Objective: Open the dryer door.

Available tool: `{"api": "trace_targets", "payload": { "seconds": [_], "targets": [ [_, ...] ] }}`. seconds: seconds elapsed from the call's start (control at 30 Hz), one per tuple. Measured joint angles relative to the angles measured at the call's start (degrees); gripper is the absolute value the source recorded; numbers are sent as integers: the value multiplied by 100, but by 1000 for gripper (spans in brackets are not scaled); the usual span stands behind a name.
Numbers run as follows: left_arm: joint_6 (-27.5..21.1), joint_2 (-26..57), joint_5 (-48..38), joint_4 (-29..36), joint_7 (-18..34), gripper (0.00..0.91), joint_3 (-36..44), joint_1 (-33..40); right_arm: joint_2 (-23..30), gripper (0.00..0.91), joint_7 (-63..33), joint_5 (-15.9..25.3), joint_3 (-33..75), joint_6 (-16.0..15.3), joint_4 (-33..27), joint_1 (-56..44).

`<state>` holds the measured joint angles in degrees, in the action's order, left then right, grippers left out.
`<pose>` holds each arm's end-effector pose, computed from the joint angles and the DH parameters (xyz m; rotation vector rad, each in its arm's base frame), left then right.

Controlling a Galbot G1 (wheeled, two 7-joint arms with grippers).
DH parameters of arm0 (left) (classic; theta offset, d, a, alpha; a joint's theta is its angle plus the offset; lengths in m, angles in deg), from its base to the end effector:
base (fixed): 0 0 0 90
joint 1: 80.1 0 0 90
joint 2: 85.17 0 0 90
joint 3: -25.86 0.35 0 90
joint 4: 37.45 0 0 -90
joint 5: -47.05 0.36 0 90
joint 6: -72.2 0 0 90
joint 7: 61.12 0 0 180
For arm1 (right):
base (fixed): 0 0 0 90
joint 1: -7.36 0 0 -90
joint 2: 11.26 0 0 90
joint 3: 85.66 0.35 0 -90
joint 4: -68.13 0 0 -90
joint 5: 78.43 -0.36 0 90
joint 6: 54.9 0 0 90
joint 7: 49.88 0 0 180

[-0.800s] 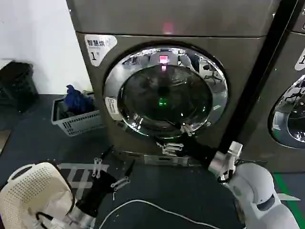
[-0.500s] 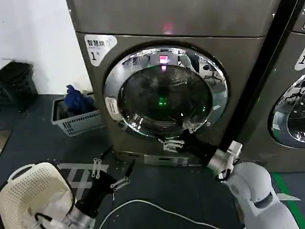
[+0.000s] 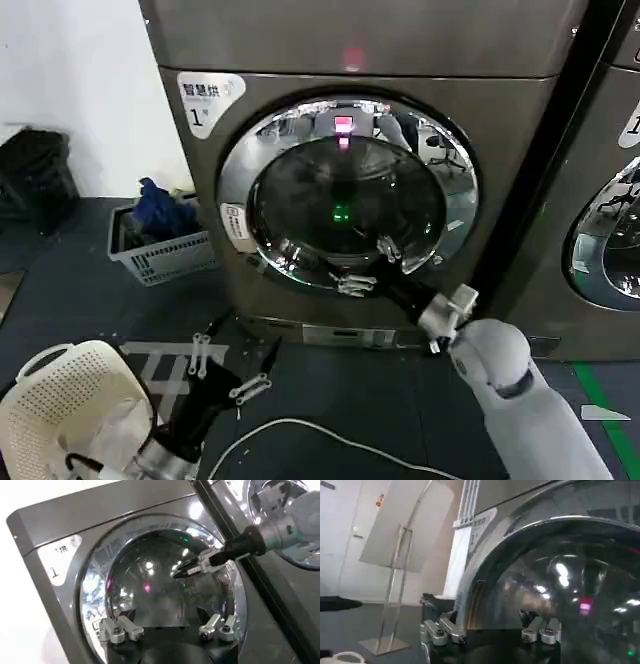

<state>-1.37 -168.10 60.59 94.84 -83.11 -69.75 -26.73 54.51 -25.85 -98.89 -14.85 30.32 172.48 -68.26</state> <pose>0.1508 0.0391 -0.2414 0.5922 2.6985 0.6519 0.3898 -0.0025 -0.1941 -1.1477 2.6550 -0.2077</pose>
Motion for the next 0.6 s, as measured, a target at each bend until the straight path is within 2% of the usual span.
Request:
{"api": "trace_targets", "payload": {
  "seconds": [0.6],
  "targets": [
    [121, -101, 46, 23, -1, 907, -58, -156, 608, 907, -264, 297, -639, 44, -724, 641]
  ]
}}
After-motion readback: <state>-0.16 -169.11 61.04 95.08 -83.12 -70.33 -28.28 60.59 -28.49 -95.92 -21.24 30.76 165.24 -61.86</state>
